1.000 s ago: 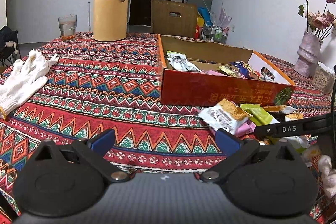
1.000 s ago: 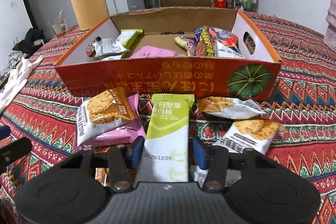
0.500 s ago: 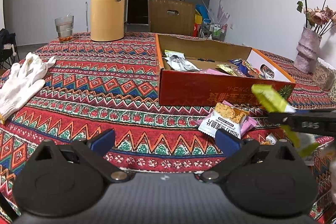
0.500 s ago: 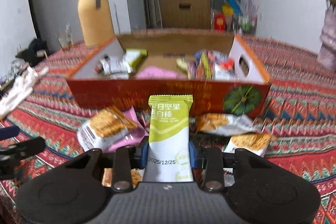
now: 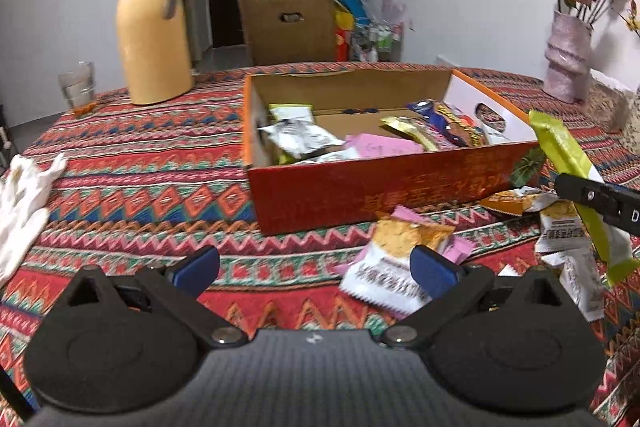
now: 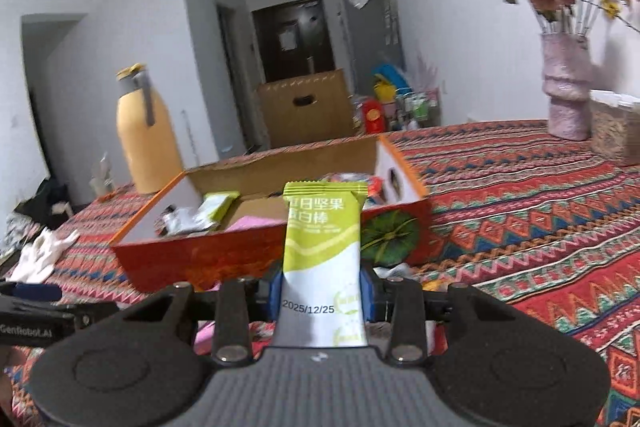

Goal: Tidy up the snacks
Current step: 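Grasp the white printed seed-crisp packet with the left gripper while the right holds its bar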

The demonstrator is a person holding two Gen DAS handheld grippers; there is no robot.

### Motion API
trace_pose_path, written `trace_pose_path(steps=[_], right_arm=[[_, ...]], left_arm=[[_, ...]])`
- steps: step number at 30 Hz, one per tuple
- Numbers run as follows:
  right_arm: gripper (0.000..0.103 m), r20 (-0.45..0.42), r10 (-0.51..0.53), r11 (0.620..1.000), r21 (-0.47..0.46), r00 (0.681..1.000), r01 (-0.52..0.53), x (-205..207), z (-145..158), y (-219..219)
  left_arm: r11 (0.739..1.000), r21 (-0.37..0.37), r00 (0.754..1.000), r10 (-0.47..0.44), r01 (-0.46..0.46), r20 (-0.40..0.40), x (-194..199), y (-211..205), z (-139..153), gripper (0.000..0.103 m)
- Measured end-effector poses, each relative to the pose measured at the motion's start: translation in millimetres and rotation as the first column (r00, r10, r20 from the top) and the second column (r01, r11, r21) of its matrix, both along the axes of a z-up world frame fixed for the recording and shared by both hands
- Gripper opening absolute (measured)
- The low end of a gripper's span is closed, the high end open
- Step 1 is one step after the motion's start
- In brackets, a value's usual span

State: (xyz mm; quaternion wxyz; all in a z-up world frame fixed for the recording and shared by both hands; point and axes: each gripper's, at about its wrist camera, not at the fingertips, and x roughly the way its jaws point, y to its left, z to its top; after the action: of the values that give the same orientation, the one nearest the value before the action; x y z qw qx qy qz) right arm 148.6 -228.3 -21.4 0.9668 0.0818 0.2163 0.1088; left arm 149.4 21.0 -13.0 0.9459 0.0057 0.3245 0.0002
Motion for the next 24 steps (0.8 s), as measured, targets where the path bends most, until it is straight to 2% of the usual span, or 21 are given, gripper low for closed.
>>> trace_pose_path(steps=[8,15,24], right_arm=[[0.036,0.010,-0.022,0.999,0.043,1.000,0.022,11,-16,-8],[0.037,0.010,-0.009,0.998,0.056,1.000,0.008,12,-22,-5],[0.037,0.019,0.003,0.999,0.054,1.000,-0.004,10,-24,-4]], left_arm=[[1.000,-0.021,0.999,-0.016,0.015,-0.044,33,-19,-12,0.103],[0.999,-0.028,0.997,-0.048,0.046,-0.064,40,-24,-29,0.103],[0.997,-0.040,0.995,-0.076,0.073,-0.072,41,-26,-35,0.103]])
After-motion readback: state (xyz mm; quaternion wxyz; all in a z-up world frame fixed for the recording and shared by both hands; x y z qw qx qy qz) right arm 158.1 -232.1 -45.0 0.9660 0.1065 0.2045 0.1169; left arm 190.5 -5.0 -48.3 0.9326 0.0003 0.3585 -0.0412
